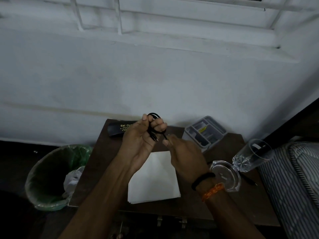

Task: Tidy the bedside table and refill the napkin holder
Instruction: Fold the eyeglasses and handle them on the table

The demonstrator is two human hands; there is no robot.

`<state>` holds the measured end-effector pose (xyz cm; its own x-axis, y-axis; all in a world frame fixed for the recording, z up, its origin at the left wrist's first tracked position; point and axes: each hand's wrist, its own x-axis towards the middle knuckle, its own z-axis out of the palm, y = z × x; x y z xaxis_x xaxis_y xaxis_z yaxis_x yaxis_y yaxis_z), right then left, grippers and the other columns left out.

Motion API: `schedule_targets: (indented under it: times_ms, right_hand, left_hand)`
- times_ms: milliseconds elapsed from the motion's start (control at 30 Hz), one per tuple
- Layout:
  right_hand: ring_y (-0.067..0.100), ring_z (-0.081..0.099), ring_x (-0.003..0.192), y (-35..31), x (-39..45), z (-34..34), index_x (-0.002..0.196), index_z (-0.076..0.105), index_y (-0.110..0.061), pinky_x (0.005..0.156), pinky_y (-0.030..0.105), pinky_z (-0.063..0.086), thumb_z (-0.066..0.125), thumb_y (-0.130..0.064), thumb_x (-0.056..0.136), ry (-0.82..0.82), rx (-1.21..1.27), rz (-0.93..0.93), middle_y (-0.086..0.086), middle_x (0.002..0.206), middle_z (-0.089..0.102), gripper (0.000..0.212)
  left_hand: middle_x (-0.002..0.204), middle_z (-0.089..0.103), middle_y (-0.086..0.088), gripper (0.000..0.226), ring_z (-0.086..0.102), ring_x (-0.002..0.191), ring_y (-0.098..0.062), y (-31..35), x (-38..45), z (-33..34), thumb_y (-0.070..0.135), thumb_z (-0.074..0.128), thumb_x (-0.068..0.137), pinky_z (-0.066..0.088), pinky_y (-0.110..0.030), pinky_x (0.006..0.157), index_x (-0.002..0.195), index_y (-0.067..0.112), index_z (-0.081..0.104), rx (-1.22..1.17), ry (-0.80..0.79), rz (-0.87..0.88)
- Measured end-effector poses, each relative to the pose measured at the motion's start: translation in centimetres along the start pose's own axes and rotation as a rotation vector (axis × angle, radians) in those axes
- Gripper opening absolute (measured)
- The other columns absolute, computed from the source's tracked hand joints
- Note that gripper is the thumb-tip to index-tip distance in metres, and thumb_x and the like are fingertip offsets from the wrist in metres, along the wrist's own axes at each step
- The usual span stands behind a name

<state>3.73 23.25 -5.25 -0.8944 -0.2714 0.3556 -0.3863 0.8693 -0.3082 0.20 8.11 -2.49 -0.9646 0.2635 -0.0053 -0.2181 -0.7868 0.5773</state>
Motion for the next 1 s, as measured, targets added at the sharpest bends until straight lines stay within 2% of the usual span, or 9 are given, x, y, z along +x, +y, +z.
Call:
schedule_targets:
  times_ms: [67, 167, 333, 467, 533, 667, 733, 833, 1000]
  right_hand:
    - [0.012, 0.040, 0.051, -0.6, 0.1, 0.1, 0.083, 0.052, -0.019, 0.047, 0.028, 0.029, 0.028, -0.041, 0.100, -0.019, -0.040, 0.004, -0.005, 0.060, 0.046, 0.037]
    - [0.015, 0.049, 0.051, -0.7, -0.3, 0.1, 0.082, 0.055, -0.019, 0.047, 0.031, 0.037, 0.026, -0.048, 0.098, -0.040, -0.034, 0.005, -0.003, 0.061, 0.055, 0.044]
    - [0.007, 0.045, 0.060, 0.0, 0.0, -1.4, 0.093, 0.061, -0.021, 0.053, 0.025, 0.037, 0.053, -0.028, 0.093, 0.039, 0.035, 0.000, -0.006, 0.072, 0.058, 0.011]
    - [0.009, 0.053, 0.067, 0.6, 0.3, -2.4, 0.090, 0.061, -0.024, 0.056, 0.029, 0.044, 0.051, -0.032, 0.094, 0.073, -0.013, -0.026, -0.007, 0.083, 0.061, 0.013]
    - [0.007, 0.048, 0.063, 0.7, 0.4, -2.8, 0.085, 0.062, -0.023, 0.054, 0.024, 0.038, 0.056, -0.032, 0.092, 0.135, -0.042, -0.037, -0.006, 0.080, 0.061, 0.013]
    - [0.011, 0.053, 0.061, 1.4, 0.6, -3.7, 0.081, 0.065, -0.018, 0.052, 0.022, 0.037, 0.066, -0.033, 0.089, 0.232, -0.054, -0.048, -0.003, 0.078, 0.060, 0.016]
    - [0.013, 0.056, 0.066, 1.9, 0.8, -3.9, 0.084, 0.067, -0.016, 0.054, 0.025, 0.043, 0.069, -0.027, 0.088, 0.250, -0.032, -0.039, 0.000, 0.082, 0.059, 0.012]
    - [0.014, 0.056, 0.075, 2.2, 1.1, -3.6, 0.089, 0.068, -0.013, 0.063, 0.025, 0.046, 0.067, -0.018, 0.090, 0.246, 0.036, -0.052, 0.003, 0.088, 0.058, 0.005]
    - [0.019, 0.053, 0.086, 2.3, 1.0, -2.5, 0.099, 0.067, -0.014, 0.073, 0.032, 0.044, 0.047, -0.018, 0.098, 0.190, 0.137, -0.033, 0.001, 0.092, 0.059, 0.021]
  left_hand:
    - [0.095, 0.073, -0.011, 0.025, 0.071, 0.090, -0.025, 0.1, 0.2, -0.1, 0.016, 0.034, 0.105, 0.056, -0.030, 0.084, 0.091, 0.006, 0.053, 0.120, 0.021, 0.075]
    - [0.114, 0.072, -0.011, 0.022, 0.070, 0.107, -0.024, 0.0, -0.1, -0.5, 0.015, 0.039, 0.104, 0.052, -0.038, 0.098, 0.104, -0.001, 0.054, 0.660, 0.086, 0.235]
    - [0.095, 0.072, -0.001, 0.017, 0.068, 0.095, -0.013, -0.6, -0.8, -1.0, 0.011, 0.041, 0.104, 0.052, -0.029, 0.089, 0.104, 0.004, 0.056, 1.224, -0.096, 0.369]
    - [0.094, 0.065, -0.001, 0.015, 0.063, 0.087, -0.012, -0.8, -1.1, -1.2, 0.015, 0.042, 0.104, 0.049, -0.024, 0.079, 0.103, 0.008, 0.055, 1.452, -0.240, 0.402]
    - [0.089, 0.062, -0.001, 0.018, 0.059, 0.077, -0.015, -1.1, -1.0, -1.8, 0.021, 0.039, 0.104, 0.048, -0.032, 0.071, 0.100, 0.010, 0.053, 1.575, -0.290, 0.397]
    - [0.082, 0.061, -0.005, 0.032, 0.058, 0.074, -0.022, -1.0, -1.2, -1.7, 0.035, 0.033, 0.104, 0.048, -0.046, 0.070, 0.098, 0.014, 0.056, 1.470, -0.307, 0.249]
    - [0.078, 0.058, 0.000, 0.027, 0.057, 0.074, -0.018, -0.9, -1.3, -1.0, 0.030, 0.037, 0.105, 0.048, -0.038, 0.072, 0.090, 0.021, 0.058, 1.360, -0.285, 0.119]
    - [0.072, 0.056, 0.005, 0.026, 0.054, 0.070, -0.015, -0.5, -1.2, -0.4, 0.025, 0.043, 0.103, 0.046, -0.033, 0.072, 0.097, 0.010, 0.062, 1.297, -0.266, -0.010]
    - [0.057, 0.047, 0.003, 0.023, 0.042, 0.055, -0.016, 0.3, -1.0, -0.2, 0.025, 0.050, 0.093, 0.044, -0.021, 0.059, 0.077, 0.009, 0.056, 0.935, -0.216, -0.141]
